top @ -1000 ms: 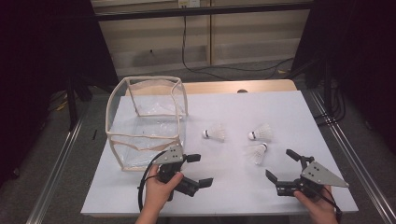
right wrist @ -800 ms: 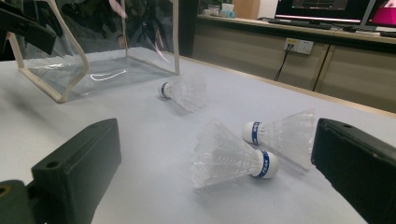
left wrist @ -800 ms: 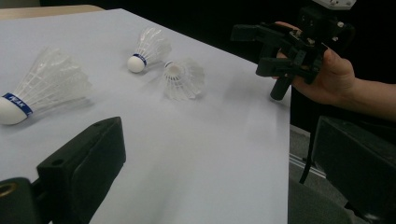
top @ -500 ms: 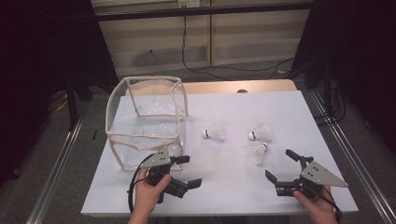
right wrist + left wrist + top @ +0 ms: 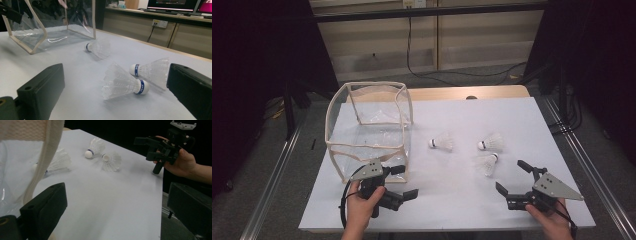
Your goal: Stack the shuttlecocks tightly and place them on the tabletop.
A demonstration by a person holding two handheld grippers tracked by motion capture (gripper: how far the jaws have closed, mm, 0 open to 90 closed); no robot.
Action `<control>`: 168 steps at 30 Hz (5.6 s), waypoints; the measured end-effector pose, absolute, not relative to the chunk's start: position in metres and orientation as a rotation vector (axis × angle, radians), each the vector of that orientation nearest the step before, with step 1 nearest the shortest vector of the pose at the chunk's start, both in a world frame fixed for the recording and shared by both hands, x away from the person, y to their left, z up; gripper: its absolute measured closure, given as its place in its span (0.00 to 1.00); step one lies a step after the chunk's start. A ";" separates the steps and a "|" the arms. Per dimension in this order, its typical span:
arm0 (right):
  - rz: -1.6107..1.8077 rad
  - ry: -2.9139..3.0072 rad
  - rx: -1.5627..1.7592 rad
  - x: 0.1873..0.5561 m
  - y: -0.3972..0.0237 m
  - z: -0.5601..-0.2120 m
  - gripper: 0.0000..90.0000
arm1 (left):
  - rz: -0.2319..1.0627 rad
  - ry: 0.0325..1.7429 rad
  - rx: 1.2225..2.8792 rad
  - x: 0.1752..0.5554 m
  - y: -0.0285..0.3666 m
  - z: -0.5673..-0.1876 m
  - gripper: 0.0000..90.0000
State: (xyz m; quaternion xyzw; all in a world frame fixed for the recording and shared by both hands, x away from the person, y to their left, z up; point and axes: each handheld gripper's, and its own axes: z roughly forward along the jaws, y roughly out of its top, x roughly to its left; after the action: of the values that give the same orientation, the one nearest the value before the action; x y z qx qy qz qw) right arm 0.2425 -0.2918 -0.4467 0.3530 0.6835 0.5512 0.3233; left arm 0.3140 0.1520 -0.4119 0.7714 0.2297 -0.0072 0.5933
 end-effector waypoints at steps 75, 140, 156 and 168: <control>1.413 1.834 0.974 0.250 -0.291 -0.442 0.01 | 0.099 0.546 1.799 0.318 0.207 -0.426 0.01; 1.298 1.851 1.189 0.317 -0.299 -0.424 0.01 | 0.147 0.517 1.801 0.314 0.210 -0.424 0.01; 1.265 1.851 1.219 0.333 -0.297 -0.422 0.02 | 0.152 0.508 1.796 0.314 0.211 -0.424 0.01; 1.242 1.857 1.250 0.341 -0.299 -0.426 0.02 | 0.144 0.500 1.802 0.314 0.208 -0.425 0.01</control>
State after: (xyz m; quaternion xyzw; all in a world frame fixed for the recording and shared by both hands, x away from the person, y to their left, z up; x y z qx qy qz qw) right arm 0.3413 -0.2990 -0.4255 0.4678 0.6949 0.4648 0.2866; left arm 0.3135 0.2084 -0.4247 0.7745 0.2148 0.0618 0.5917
